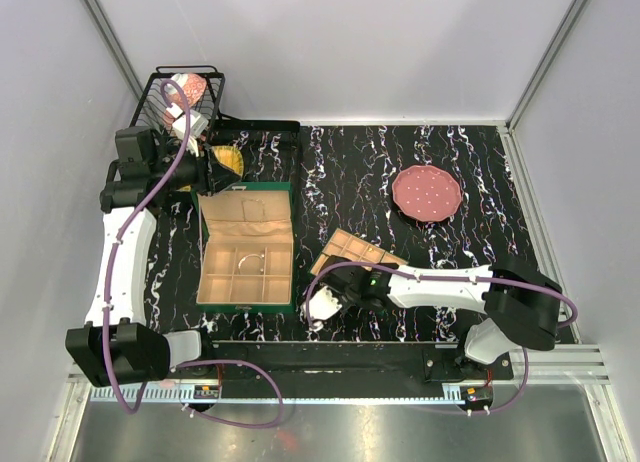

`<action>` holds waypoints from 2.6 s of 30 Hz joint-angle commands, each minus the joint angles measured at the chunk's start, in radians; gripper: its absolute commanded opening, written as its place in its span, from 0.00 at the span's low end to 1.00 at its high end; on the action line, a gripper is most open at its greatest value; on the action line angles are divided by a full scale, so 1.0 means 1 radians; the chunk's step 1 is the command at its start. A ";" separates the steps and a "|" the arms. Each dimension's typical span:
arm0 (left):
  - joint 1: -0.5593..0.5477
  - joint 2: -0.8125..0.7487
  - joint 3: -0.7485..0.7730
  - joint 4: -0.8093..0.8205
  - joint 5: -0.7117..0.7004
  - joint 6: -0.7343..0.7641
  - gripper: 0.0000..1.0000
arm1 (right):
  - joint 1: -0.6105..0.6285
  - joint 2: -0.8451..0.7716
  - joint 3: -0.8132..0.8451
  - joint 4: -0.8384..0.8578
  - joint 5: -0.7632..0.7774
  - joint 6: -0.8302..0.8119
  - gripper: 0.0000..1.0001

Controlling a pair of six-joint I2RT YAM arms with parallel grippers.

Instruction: Organize the mixed jewelry

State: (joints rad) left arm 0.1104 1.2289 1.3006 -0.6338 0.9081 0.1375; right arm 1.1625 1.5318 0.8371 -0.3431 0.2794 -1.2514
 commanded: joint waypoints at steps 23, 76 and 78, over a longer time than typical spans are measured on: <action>0.035 0.018 -0.012 0.059 0.046 -0.010 0.33 | 0.020 0.024 0.010 -0.037 -0.019 -0.028 0.00; 0.120 0.008 0.016 0.046 0.144 -0.041 0.33 | 0.023 0.002 0.134 -0.111 0.029 -0.011 0.33; 0.121 -0.002 0.016 0.040 0.143 -0.035 0.33 | 0.025 -0.009 0.140 -0.117 0.040 0.003 0.33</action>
State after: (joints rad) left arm 0.2211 1.2648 1.2934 -0.6266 1.0176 0.0967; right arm 1.1782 1.5776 0.9314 -0.4259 0.2783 -1.2663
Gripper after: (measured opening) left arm 0.328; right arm 0.329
